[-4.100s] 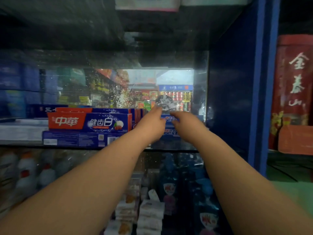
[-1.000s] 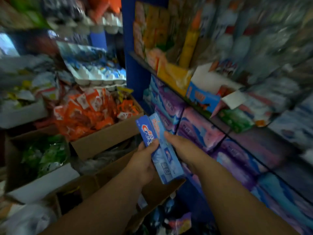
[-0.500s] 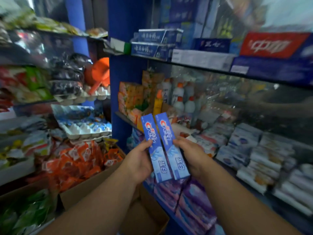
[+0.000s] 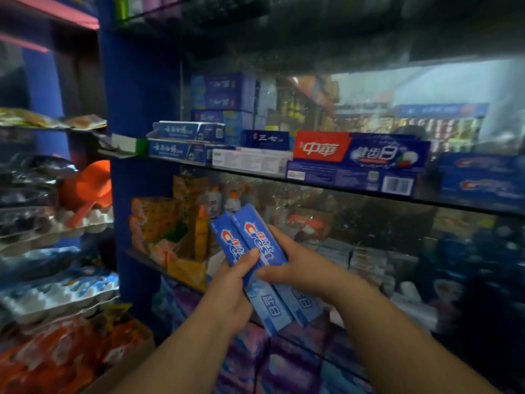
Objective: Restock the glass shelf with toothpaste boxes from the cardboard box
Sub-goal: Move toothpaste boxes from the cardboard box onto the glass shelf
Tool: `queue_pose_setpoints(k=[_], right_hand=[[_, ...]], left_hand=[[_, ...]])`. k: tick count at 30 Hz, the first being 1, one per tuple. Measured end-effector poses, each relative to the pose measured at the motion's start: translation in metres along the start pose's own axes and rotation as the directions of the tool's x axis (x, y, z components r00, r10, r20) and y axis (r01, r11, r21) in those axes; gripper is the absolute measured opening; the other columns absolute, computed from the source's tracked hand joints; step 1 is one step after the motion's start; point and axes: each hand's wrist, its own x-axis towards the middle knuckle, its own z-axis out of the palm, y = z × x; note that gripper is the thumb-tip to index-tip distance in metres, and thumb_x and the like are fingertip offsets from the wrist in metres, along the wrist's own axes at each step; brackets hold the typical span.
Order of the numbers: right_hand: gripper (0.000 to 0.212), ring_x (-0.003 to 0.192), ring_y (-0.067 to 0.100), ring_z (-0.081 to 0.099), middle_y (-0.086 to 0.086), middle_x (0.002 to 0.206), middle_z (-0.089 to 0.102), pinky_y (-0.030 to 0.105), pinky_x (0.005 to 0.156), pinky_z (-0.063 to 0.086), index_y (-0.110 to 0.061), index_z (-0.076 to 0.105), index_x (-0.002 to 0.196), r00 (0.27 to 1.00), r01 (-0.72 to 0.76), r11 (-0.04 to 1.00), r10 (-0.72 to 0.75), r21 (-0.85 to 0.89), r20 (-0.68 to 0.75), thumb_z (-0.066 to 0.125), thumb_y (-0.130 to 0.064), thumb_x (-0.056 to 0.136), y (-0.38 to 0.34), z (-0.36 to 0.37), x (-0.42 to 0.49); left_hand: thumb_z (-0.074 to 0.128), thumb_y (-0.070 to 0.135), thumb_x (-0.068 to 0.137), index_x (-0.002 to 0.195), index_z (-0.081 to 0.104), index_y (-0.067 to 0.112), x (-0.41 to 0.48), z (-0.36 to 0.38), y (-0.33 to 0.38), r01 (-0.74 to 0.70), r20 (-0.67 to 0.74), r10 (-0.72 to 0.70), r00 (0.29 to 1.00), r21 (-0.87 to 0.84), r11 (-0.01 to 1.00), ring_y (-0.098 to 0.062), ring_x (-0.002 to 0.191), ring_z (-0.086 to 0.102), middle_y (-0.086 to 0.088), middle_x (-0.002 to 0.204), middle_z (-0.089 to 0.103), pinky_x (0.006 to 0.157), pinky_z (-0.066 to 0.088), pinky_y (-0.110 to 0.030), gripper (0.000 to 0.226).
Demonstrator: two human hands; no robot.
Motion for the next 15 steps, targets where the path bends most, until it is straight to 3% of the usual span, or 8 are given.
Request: queue_pose_setpoints(k=[2, 4, 7, 9, 11, 13, 15], right_hand=[[0.099, 0.103, 0.003, 0.061, -0.019, 0.117, 0.059, 0.02, 0.085, 0.051, -0.052, 0.015, 0.141, 0.999, 0.026, 0.993, -0.03, -0.118, -0.033, 0.081, -0.025, 0.073, -0.015, -0.018, -0.013], [0.107, 0.104, 0.005, 0.06, -0.018, 0.118, 0.057, 0.021, 0.084, 0.052, -0.052, 0.01, 0.144, 0.991, 0.016, 0.98, -0.042, -0.198, -0.13, 0.082, -0.025, 0.07, -0.029, -0.038, -0.025], [0.105, 0.104, 0.009, 0.063, -0.016, 0.121, 0.06, 0.031, 0.088, 0.053, -0.059, 0.008, 0.14, 0.977, -0.021, 0.952, -0.045, -0.306, -0.206, 0.081, -0.027, 0.071, -0.05, -0.077, -0.05], [0.104, 0.101, 0.009, 0.063, -0.017, 0.119, 0.06, 0.028, 0.085, 0.053, -0.058, 0.008, 0.141, 0.963, -0.078, 0.913, -0.034, -0.4, -0.266, 0.079, -0.024, 0.073, -0.064, -0.108, -0.076], [0.103, 0.099, 0.011, 0.062, -0.014, 0.119, 0.061, 0.027, 0.082, 0.051, -0.057, 0.007, 0.142, 0.943, -0.16, 0.848, -0.02, -0.506, -0.332, 0.078, -0.024, 0.075, -0.076, -0.139, -0.103], [0.101, 0.098, 0.014, 0.062, -0.011, 0.121, 0.061, 0.031, 0.082, 0.051, -0.058, 0.007, 0.142, 0.917, -0.259, 0.752, -0.006, -0.606, -0.4, 0.077, -0.026, 0.075, -0.085, -0.17, -0.13], [0.101, 0.097, 0.016, 0.061, -0.012, 0.117, 0.059, 0.034, 0.083, 0.051, -0.059, 0.007, 0.142, 0.888, -0.361, 0.669, 0.034, -0.65, -0.458, 0.076, -0.025, 0.076, -0.095, -0.198, -0.156]], left_hand=[[0.063, 0.016, 0.081, 0.126, 0.057, 0.013, -0.001, 0.027, 0.005, -0.059, 0.043, 0.06, 0.997, -0.013, 0.998, -0.037, 0.101, 0.067, -0.019, 0.118, 0.067, 0.079, 0.057, -0.049, 0.046], [0.061, 0.017, 0.08, 0.121, 0.06, 0.016, -0.004, 0.055, 0.011, -0.08, 0.11, 0.084, 0.99, -0.041, 0.996, -0.033, 0.094, 0.069, -0.017, 0.113, 0.069, 0.076, 0.058, -0.047, 0.041], [0.051, 0.013, 0.092, 0.119, 0.06, 0.013, -0.009, 0.1, 0.017, -0.112, 0.271, 0.122, 0.955, -0.052, 0.992, -0.027, 0.089, 0.072, -0.013, 0.106, 0.073, 0.075, 0.06, -0.042, 0.028], [0.05, 0.007, 0.093, 0.127, 0.052, 0.013, -0.009, 0.132, 0.02, -0.199, 0.354, 0.202, 0.913, -0.043, 0.979, -0.023, 0.09, 0.072, -0.009, 0.107, 0.072, 0.072, 0.06, -0.037, 0.034], [0.055, 0.004, 0.091, 0.133, 0.039, 0.02, -0.006, 0.16, 0.022, -0.328, 0.339, 0.307, 0.889, 0.005, 0.945, -0.022, 0.094, 0.07, -0.007, 0.113, 0.068, 0.072, 0.059, -0.043, 0.047], [0.062, 0.006, 0.088, 0.139, 0.028, 0.034, -0.003, 0.187, 0.023, -0.45, 0.311, 0.397, 0.863, 0.121, 0.885, -0.021, 0.107, 0.064, 0.001, 0.117, 0.062, 0.089, 0.053, -0.05, 0.067], [0.065, 0.013, 0.088, 0.146, 0.018, 0.037, -0.001, 0.21, 0.018, -0.55, 0.369, 0.442, 0.818, 0.276, 0.788, -0.013, 0.117, 0.055, 0.009, 0.129, 0.051, 0.101, 0.046, -0.044, 0.078]])
